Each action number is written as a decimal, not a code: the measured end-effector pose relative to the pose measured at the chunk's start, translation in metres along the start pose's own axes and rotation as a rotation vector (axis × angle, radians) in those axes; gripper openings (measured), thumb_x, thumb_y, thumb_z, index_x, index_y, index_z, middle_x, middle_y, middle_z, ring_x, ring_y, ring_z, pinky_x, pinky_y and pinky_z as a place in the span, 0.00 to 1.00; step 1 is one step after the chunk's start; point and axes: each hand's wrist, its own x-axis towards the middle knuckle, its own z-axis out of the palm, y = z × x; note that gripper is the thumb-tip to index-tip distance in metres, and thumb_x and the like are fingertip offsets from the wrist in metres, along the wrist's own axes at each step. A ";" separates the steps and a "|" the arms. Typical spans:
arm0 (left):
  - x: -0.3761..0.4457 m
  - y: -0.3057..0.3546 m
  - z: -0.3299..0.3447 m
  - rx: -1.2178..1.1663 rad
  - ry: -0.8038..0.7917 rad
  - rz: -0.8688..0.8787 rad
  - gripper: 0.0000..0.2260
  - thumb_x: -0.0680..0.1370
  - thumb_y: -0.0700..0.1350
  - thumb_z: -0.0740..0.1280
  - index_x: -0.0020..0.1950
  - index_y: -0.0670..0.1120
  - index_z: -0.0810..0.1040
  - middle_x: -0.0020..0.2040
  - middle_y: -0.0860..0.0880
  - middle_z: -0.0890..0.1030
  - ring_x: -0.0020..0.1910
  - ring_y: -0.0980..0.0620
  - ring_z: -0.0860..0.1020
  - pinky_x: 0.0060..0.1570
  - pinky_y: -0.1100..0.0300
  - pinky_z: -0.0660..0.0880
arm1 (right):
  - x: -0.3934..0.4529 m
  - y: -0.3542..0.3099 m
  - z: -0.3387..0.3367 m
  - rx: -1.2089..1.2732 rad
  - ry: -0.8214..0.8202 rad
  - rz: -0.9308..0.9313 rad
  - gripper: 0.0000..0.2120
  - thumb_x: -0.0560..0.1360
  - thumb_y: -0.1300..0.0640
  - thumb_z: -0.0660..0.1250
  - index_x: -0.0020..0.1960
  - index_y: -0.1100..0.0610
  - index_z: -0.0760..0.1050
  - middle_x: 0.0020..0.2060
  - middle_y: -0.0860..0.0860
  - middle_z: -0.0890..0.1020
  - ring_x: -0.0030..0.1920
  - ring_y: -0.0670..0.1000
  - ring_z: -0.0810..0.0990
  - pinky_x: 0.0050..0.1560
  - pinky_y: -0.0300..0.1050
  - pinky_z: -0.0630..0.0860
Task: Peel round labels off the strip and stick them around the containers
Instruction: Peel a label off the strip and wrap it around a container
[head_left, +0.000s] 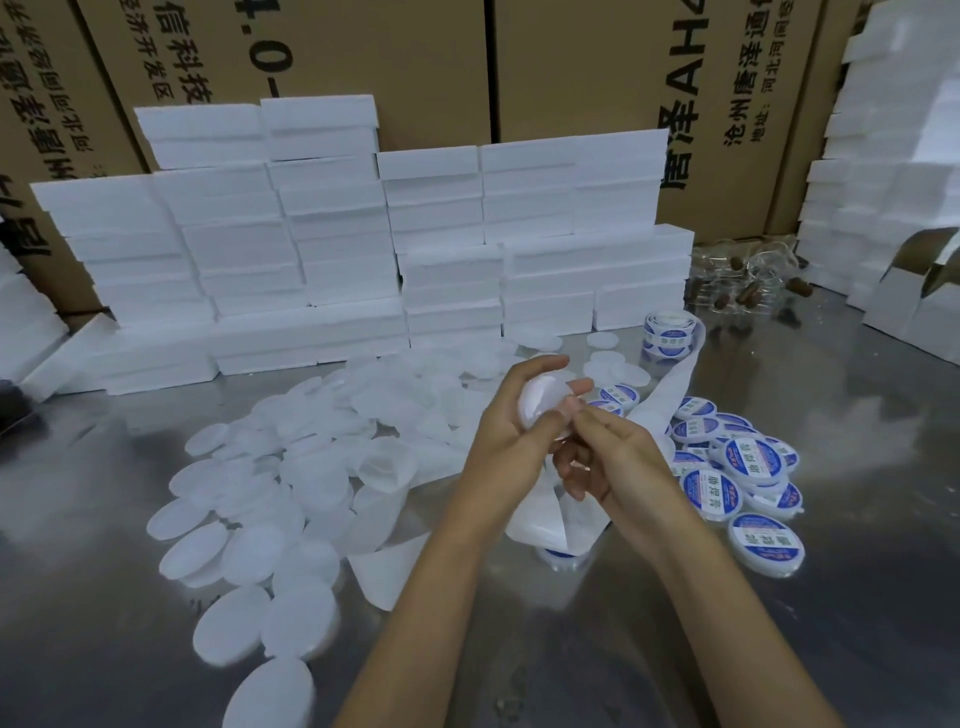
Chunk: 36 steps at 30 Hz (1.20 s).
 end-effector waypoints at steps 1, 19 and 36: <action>0.000 -0.002 0.003 0.002 0.033 0.014 0.14 0.82 0.37 0.63 0.65 0.51 0.75 0.57 0.50 0.85 0.56 0.49 0.84 0.52 0.56 0.82 | 0.000 0.000 -0.002 -0.070 0.028 0.001 0.16 0.80 0.48 0.65 0.41 0.55 0.85 0.35 0.55 0.82 0.31 0.49 0.77 0.27 0.40 0.71; -0.010 -0.001 -0.006 0.045 0.157 0.078 0.17 0.75 0.35 0.71 0.55 0.55 0.75 0.50 0.54 0.84 0.52 0.56 0.82 0.48 0.61 0.79 | -0.005 0.014 -0.062 -1.178 -0.072 -0.084 0.07 0.78 0.48 0.67 0.48 0.36 0.80 0.56 0.34 0.80 0.69 0.44 0.69 0.76 0.59 0.50; -0.001 -0.033 -0.013 0.345 0.336 0.092 0.16 0.74 0.37 0.73 0.48 0.56 0.72 0.45 0.67 0.78 0.48 0.70 0.75 0.45 0.79 0.68 | -0.017 0.006 -0.039 -0.316 -0.152 -0.019 0.07 0.74 0.59 0.69 0.48 0.51 0.83 0.48 0.53 0.86 0.53 0.52 0.84 0.56 0.44 0.79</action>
